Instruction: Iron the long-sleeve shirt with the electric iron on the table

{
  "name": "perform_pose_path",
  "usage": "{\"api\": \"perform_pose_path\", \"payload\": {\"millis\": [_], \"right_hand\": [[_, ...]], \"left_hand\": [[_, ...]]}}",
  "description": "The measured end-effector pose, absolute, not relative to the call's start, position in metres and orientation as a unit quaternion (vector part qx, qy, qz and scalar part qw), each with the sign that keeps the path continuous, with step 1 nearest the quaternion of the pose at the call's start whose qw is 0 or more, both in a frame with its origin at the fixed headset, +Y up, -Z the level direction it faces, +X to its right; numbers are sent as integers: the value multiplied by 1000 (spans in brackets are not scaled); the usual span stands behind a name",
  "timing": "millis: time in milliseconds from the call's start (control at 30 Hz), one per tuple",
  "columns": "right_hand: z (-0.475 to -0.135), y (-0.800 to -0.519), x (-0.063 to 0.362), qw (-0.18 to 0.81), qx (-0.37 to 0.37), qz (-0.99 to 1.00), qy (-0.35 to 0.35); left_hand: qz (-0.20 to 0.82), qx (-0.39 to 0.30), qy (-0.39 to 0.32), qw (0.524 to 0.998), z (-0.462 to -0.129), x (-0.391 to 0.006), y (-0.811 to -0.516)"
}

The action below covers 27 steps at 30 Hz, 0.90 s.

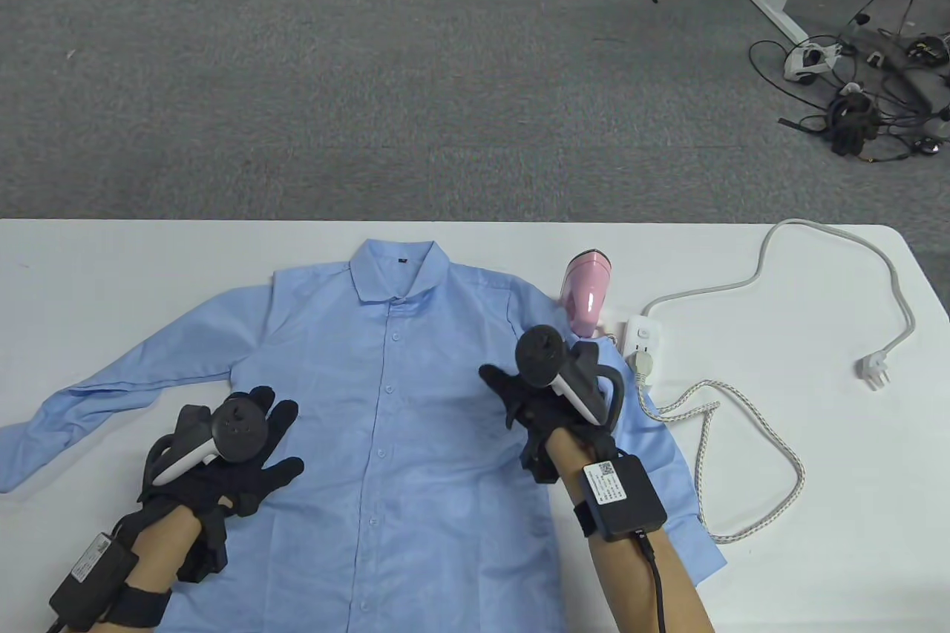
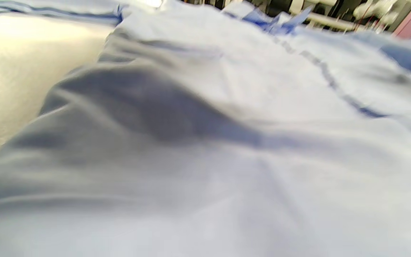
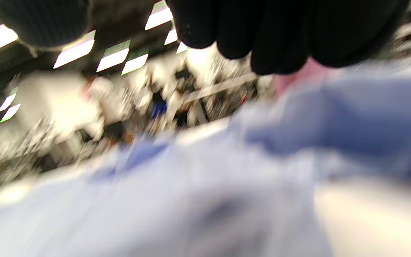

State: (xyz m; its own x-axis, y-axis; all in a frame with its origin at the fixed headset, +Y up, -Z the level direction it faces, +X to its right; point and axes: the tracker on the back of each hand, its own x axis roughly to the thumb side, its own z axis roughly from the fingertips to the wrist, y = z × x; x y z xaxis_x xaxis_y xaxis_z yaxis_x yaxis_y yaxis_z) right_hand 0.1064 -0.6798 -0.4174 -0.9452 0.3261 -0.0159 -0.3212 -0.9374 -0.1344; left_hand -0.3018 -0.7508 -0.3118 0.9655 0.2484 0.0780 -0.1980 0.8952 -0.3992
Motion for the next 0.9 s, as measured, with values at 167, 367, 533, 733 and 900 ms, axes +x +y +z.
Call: {"api": "perform_pose_path", "payload": {"millis": [167, 367, 533, 733, 900], "right_hand": [[-452, -672, 163, 255, -201, 946, -6], [-479, -708, 189, 265, -281, 922, 30], [-489, -729, 192, 456, -291, 839, 53], [-500, -734, 191, 429, -295, 851, 72], [-505, -733, 192, 409, -308, 857, 58]], "left_hand": [[51, -157, -91, 982, -280, -286, -741], [15, -189, -108, 976, -280, -281, -769], [19, -191, -114, 975, -280, -284, -778], [27, -203, -118, 972, -288, -281, -784], [30, -211, -108, 971, -292, -289, -791]]}}
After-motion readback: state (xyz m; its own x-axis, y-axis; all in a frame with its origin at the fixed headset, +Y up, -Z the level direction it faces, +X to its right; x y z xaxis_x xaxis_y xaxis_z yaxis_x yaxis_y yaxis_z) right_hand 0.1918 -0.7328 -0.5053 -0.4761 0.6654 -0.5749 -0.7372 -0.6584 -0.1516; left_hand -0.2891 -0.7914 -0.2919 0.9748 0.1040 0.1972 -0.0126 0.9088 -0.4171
